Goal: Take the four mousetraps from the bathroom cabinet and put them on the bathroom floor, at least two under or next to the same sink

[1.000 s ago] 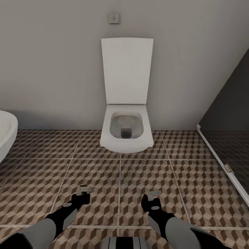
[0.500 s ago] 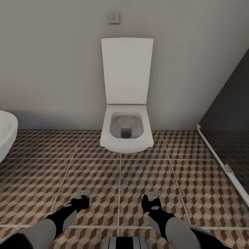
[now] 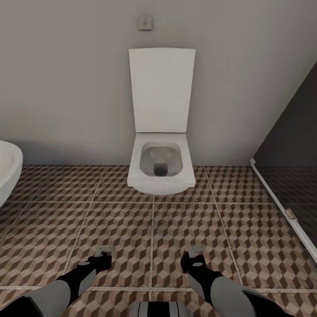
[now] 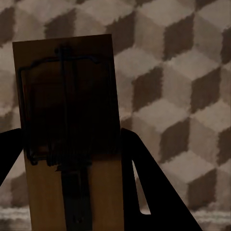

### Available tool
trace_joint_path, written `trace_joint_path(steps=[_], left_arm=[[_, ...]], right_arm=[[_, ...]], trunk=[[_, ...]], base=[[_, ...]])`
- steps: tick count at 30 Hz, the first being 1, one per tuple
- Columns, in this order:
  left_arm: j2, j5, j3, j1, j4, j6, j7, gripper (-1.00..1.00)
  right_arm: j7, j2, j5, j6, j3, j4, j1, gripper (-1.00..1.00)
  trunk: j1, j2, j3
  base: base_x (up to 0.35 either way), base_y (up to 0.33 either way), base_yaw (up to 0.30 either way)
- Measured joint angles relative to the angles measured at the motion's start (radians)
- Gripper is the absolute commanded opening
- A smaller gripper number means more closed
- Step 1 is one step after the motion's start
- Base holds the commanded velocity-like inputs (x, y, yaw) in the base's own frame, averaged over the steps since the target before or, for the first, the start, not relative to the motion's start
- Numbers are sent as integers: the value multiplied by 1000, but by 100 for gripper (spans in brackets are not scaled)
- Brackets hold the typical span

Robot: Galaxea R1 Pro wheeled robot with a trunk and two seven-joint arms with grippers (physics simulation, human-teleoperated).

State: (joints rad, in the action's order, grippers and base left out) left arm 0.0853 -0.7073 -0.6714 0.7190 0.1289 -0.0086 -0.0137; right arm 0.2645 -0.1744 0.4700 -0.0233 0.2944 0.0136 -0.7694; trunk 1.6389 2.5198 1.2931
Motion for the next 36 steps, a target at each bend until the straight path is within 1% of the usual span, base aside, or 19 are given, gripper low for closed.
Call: trace_joint_path(steps=[2,10,13,17,24,30,36], left_arm=[[0,0,1,0,0,0,0,-100],[0,1,1,0,0,-1,0,-100],[0,1,1,0,0,-1,0,-100],[0,1,2,0,0,-2,0,-100],[1,0,2,0,-1,0,0,-100],[2,-3,-4,0,-3,50,1,-100],[3,-3,-4,0,-3,61,0,-100]], right_arm=[[1,0,-2,45,4,-1,0,-100],[6,0,0,114,5,-6,0,-100],[10,0,2,161,3,-38,-1,-100],[10,1,3,197,3,-71,-1,-100],[10,1,3,209,2,-81,-1,-100],[9,1,3,210,0,-82,-1,-100],[9,1,3,206,0,-83,-1,-100]], trunk=[[0,0,0],[0,0,0],[0,0,0],[0,0,0],[0,0,0],[0,0,0],[0,0,0]], base=[[0,0,0],[0,0,0],[0,0,0],[0,0,0],[0,0,0],[0,0,0],[0,0,0]])
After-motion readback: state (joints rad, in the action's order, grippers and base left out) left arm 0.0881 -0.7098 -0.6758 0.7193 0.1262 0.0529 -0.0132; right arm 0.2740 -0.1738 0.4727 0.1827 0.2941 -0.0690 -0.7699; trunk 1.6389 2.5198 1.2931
